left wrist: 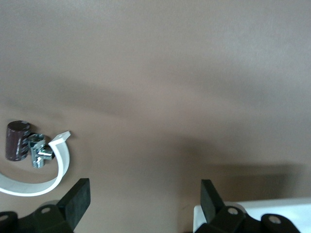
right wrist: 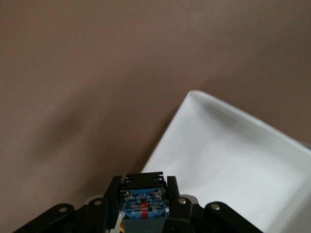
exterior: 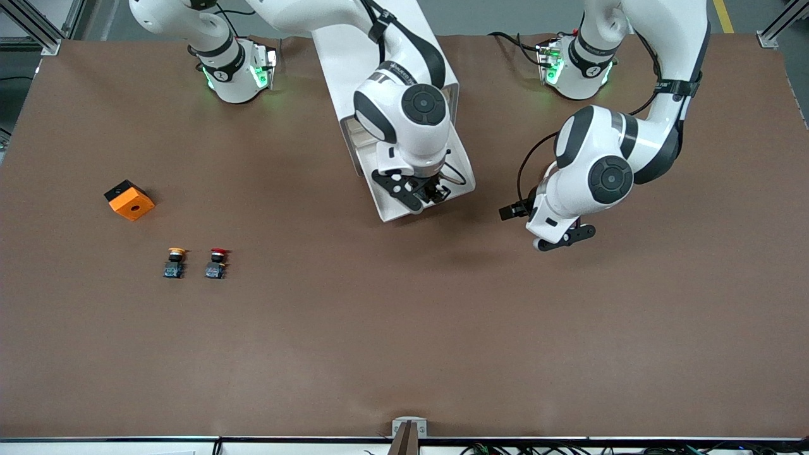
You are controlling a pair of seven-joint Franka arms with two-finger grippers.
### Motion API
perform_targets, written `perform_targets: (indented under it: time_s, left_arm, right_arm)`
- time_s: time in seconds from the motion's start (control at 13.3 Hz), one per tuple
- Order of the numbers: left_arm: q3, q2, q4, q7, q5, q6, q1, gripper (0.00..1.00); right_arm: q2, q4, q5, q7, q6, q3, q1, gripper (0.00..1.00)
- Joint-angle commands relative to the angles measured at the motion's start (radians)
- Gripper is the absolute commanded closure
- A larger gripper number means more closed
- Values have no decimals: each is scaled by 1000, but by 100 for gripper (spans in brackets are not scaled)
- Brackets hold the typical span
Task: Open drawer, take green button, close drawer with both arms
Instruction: 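Lift the green button out with the right gripper while the left gripper pushes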
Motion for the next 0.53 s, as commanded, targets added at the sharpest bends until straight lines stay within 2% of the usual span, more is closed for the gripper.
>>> perform_targets:
  time_s: [0.0, 0.15, 0.45]
  left_arm:
    - [-17, 20, -2, -75, 7, 46, -12, 0]
    - [-25, 37, 2, -123, 6, 56, -15, 0]
    - [-40, 84, 13, -247, 6, 79, -70, 0]
  right_arm:
    - [-55, 3, 4, -207, -57, 9, -71, 100]
    - [-78, 0, 4, -348, -103, 9, -131, 100]
    - [-130, -66, 4, -583, -100, 7, -249, 100]
